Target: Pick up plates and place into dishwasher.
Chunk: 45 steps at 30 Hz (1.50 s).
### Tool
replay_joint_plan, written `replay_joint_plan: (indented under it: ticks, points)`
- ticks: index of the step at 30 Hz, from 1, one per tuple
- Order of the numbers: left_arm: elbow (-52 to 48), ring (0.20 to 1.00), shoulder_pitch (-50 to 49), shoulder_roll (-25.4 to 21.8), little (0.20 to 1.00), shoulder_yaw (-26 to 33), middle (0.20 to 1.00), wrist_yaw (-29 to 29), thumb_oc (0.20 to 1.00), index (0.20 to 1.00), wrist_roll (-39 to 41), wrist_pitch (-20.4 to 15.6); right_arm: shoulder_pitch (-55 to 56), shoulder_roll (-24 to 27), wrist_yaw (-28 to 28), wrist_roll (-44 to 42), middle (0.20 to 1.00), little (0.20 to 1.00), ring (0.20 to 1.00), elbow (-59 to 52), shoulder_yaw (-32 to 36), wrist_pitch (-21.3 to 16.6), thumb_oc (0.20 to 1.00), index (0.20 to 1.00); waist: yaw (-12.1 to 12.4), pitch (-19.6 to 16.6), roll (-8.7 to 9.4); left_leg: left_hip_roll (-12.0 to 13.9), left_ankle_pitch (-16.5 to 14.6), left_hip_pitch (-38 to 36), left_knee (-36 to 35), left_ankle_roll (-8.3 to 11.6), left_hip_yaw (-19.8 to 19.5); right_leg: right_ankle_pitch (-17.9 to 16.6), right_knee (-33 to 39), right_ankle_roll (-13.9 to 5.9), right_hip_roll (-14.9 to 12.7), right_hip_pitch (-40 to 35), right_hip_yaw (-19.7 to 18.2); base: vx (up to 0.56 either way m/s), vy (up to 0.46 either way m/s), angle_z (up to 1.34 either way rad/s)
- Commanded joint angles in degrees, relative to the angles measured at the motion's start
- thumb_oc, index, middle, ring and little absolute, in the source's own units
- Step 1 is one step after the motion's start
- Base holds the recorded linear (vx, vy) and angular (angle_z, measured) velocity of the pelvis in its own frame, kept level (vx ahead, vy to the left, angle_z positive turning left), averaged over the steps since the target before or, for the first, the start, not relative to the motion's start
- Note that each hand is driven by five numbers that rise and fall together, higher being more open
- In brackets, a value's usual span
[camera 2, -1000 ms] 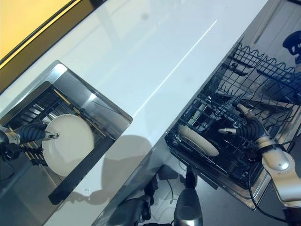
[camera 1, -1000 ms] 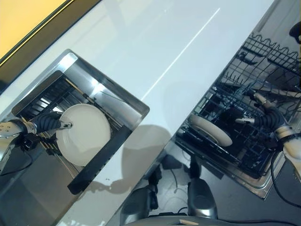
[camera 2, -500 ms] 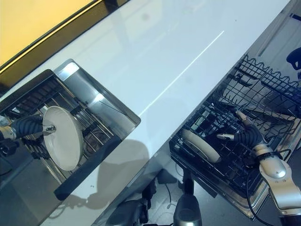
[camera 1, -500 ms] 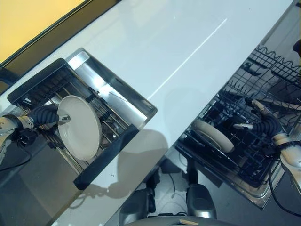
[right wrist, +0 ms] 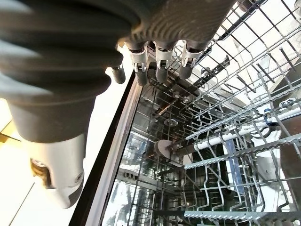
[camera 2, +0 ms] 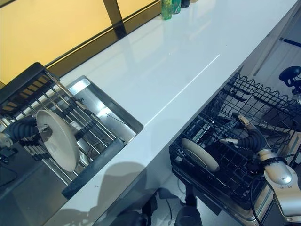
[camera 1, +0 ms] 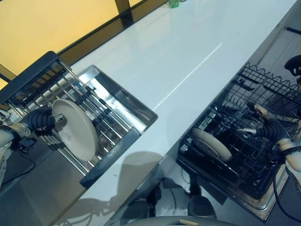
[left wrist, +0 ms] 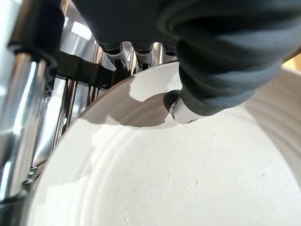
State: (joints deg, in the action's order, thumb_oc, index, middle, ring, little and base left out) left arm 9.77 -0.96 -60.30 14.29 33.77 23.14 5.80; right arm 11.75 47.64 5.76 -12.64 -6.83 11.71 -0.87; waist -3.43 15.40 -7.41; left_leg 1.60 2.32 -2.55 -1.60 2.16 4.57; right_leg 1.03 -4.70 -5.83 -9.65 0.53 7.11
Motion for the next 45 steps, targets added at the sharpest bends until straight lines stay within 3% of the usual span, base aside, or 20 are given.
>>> replay_joint_plan:
  ticks: [1, 10, 18, 19, 20, 29, 39, 42, 44, 45]
  points:
    - [-15.8, 0.200, -3.3, 5.8, 0.200, -8.6, 0.200, 10.0, 0.200, 0.200, 5.1, -6.0, 0.1, 3.5, 0.0, -1.2, 1.000, 1.000, 1.000, -4.8, 1.8, -1.9, 1.000, 1.000, -0.2, -3.5, 0.09, 3.4, -4.0, 3.4, 7.5, 3.24, 0.5, 6.2, -8.5, -1.97, -4.4, 0.6, 2.0, 0.00, 0.000, 0.00]
    - [-15.4, 0.200, -2.5, 5.9, 0.200, -13.0, 0.200, 8.8, 0.200, 0.200, 8.3, -5.0, 0.3, 6.8, 0.3, -2.3, 1.000, 1.000, 1.000, -4.2, 1.8, -2.3, 1.000, 1.000, -2.0, -2.3, -1.01, 3.2, -3.8, 3.5, 7.9, 3.44, 0.9, 6.1, -9.2, -2.03, -4.5, 1.7, 0.3, 0.02, 0.050, 0.00]
    - [-12.9, 0.200, -2.5, 6.2, 0.200, -16.5, 0.200, 8.0, 0.200, 0.200, 9.2, -3.5, 1.2, 8.6, -0.5, -3.7, 1.000, 1.000, 1.000, -4.5, 2.1, -3.3, 1.000, 1.000, -3.0, -0.5, -0.85, 2.9, -3.7, 4.3, 8.1, 3.11, 1.4, 5.5, -9.6, -2.39, -4.9, 3.3, -0.6, -0.01, 0.028, -0.01]
    - [-12.3, 0.875, -2.2, 6.3, 0.875, -17.2, 0.875, 7.0, 0.875, 0.875, 9.0, -2.9, 1.0, 8.9, -0.7, -3.9, 1.000, 1.000, 1.000, -4.5, 2.0, -3.2, 1.000, 1.000, -3.1, -0.2, -0.82, 2.9, -3.7, 4.5, 8.2, 3.07, 1.5, 5.4, -9.7, -2.43, -5.0, 3.5, -0.7, -0.03, 0.039, -0.03]
    - [-11.3, 1.000, -1.9, 6.6, 1.000, -18.0, 1.000, 6.7, 1.000, 1.000, 8.7, -2.0, 0.8, 9.2, -1.0, -4.0, 1.000, 1.000, 1.000, -4.4, 1.7, -3.1, 1.000, 1.000, -3.2, 0.1, -0.77, 2.8, -3.6, 4.7, 8.2, 2.96, 1.6, 5.3, -9.7, -2.48, -5.1, 3.8, -0.8, -0.04, 0.040, -0.01]
    - [-6.4, 1.000, -1.5, 7.2, 1.000, -20.4, 1.000, 4.9, 1.000, 1.000, 7.7, -2.6, -0.2, 9.8, -2.9, -4.5, 1.000, 1.000, 1.000, -3.4, 0.2, -3.9, 1.000, 1.000, -3.2, 1.6, 0.19, 2.6, -3.6, 5.4, 8.3, 2.54, 1.7, 4.3, -9.1, -2.82, -5.1, 4.6, -1.4, -0.02, 0.002, -0.02]
    - [-5.7, 1.000, -1.4, 6.9, 1.000, -20.2, 1.000, 2.9, 1.000, 1.000, 4.6, -2.8, 0.4, 8.4, -2.6, -4.6, 1.000, 1.000, 1.000, -2.3, 0.0, -5.2, 1.000, 1.000, -2.7, 0.7, 1.28, 3.2, -3.6, 4.8, 7.9, 2.53, 2.0, 4.1, -8.2, -2.86, -4.8, 3.3, -0.6, -0.01, -0.024, 0.00]
    - [-5.8, 1.000, -2.2, 5.8, 1.000, -18.9, 1.000, -2.1, 1.000, 1.000, -2.3, -4.1, 0.8, 8.2, -2.6, -4.8, 1.000, 1.000, 1.000, -2.5, 0.3, -5.0, 1.000, 1.000, -2.4, 0.2, 1.34, 3.1, -3.7, 4.5, 7.8, 2.52, 1.7, 4.2, -8.0, -2.87, -4.7, 2.9, -0.4, 0.01, -0.014, 0.00]
    - [-7.7, 1.000, -3.9, 3.0, 1.000, -14.7, 1.000, -11.1, 1.000, 1.000, -9.6, -5.4, 2.4, 8.5, -2.4, -6.0, 1.000, 1.000, 1.000, -3.6, 2.1, -4.0, 1.000, 1.000, -1.8, -0.2, 1.69, 3.1, -3.7, 4.4, 7.7, 2.52, 1.3, 4.3, -7.8, -2.94, -4.7, 2.4, -0.2, 0.02, -0.049, -0.01]
    - [-8.9, 1.000, -4.6, 2.4, 1.000, -13.1, 1.000, -12.2, 1.000, 1.000, -10.0, -5.2, 2.9, 8.5, -2.3, -6.3, 1.000, 1.000, 1.000, -4.1, 2.7, -3.6, 1.000, 1.000, -1.6, -0.2, 1.80, 3.1, -3.8, 4.4, 7.7, 2.51, 1.2, 4.4, -7.7, -2.92, -4.7, 2.3, -0.1, 0.00, -0.040, -0.01]
